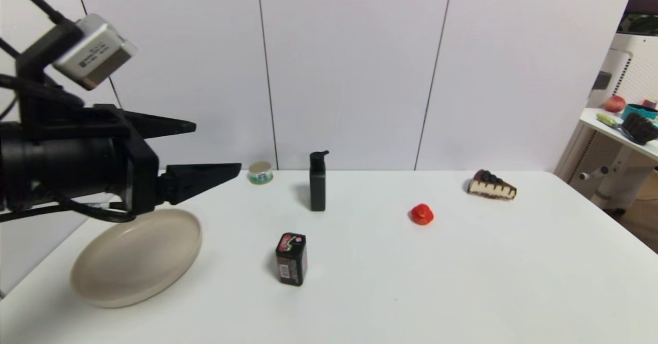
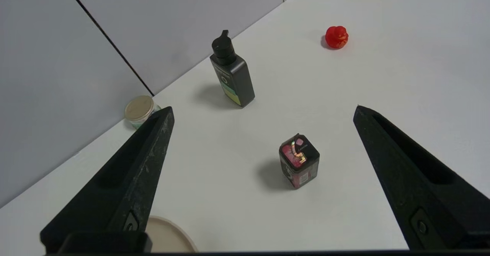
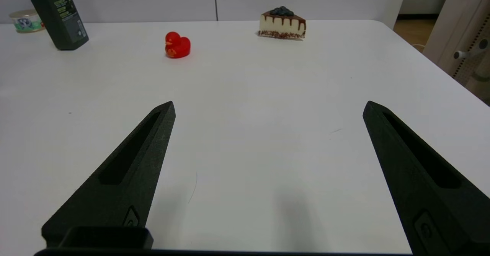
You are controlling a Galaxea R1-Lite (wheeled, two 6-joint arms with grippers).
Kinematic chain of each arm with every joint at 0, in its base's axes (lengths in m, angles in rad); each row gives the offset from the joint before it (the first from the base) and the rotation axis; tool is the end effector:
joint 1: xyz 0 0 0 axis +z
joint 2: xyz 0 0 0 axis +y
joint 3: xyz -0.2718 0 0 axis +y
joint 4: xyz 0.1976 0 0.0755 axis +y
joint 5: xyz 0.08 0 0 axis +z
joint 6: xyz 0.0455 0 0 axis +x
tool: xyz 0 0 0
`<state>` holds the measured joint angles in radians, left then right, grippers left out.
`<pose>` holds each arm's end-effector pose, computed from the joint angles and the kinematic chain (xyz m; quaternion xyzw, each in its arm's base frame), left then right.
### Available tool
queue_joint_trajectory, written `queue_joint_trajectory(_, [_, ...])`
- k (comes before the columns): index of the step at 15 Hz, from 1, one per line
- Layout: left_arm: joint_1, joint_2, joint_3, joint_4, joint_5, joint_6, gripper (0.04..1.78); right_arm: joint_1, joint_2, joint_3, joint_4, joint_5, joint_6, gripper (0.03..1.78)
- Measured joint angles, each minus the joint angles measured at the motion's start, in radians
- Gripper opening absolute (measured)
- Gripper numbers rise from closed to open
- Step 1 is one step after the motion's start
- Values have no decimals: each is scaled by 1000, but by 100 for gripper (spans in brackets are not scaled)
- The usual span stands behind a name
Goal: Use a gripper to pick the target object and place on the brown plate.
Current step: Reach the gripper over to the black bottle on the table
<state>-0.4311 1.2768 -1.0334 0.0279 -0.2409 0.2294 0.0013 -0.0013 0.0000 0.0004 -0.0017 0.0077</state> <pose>0.2234 -0.1147 0.2525 0.1198 0.0964 -0.3399 0.9278 0.0512 0.0000 0.0755 0.0039 -0.0005 -0.0002 1.0000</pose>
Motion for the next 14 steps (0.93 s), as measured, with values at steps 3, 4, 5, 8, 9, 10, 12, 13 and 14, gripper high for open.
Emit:
queue_joint_trajectory(3, [-28,145,-107,0,5,-15,169,0,0,0,1,0,0,169])
queue_joint_trajectory(4, [-42,196,-150,5,7,-34,169,0,0,0,1,0,0,169])
queue_joint_trajectory(5, [-56,242,-191,18,10,-61,169,0,0,0,0,0,0,169])
queue_joint_trajectory(8, [-95,367,-312,99,72,-156,169,0,0,0,0,0,0,169])
queue_joint_trajectory(9, [-110,408,-344,117,121,-192,169,0,0,0,0,0,0,169])
queue_joint_trajectory(10, [-127,441,-371,123,174,-236,169,0,0,0,1,0,0,169])
queue_joint_trajectory(12, [-168,504,-417,150,288,-350,169,0,0,0,0,0,0,169])
queue_joint_trajectory(13, [-183,534,-442,161,337,-399,169,0,0,0,0,0,0,169])
queue_joint_trajectory(14, [-197,567,-462,168,392,-447,169,0,0,0,0,0,0,169])
